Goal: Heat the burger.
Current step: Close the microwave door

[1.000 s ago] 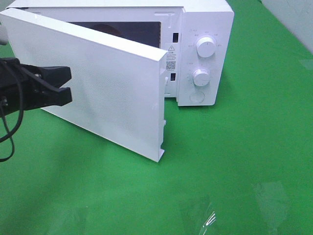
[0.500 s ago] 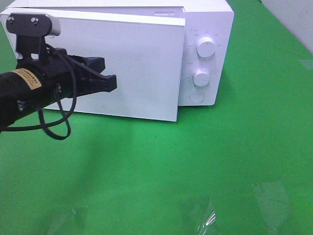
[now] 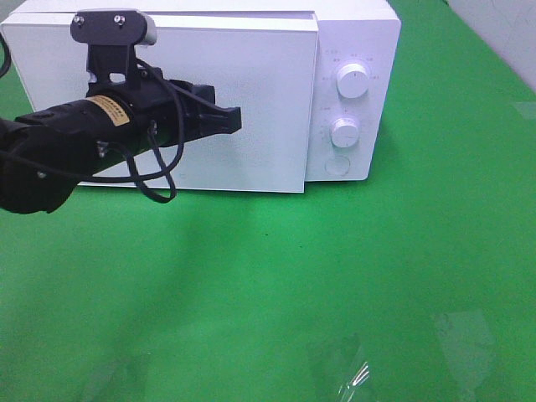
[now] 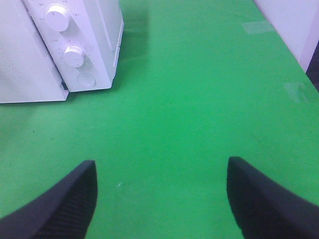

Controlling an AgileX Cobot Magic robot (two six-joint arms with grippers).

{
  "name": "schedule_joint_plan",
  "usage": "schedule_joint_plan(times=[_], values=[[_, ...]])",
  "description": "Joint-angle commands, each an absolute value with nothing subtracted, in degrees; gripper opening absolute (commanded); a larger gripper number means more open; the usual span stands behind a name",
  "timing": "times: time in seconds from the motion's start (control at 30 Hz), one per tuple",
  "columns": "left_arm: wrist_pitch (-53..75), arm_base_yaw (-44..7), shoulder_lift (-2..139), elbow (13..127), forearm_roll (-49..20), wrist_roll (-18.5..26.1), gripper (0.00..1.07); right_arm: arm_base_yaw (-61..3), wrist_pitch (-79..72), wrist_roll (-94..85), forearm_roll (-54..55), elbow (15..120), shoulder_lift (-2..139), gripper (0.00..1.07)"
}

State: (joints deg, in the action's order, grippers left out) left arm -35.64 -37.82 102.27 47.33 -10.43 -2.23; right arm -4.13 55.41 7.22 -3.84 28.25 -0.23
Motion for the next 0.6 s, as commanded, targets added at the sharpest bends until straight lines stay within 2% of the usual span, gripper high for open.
schedule_joint_plan(times=[0.03, 0.6], values=[[-33.7, -38.1, 104.0, 51.2, -10.8, -1.9, 0.00, -3.8, 55.1, 7.5, -3.9, 28.1, -1.7, 0.69], [-30.9, -38.1, 110.3, 60.7, -10.8, -1.9, 0.00, -3.8, 55.1, 7.5, -3.9, 28.1, -1.7, 0.69]])
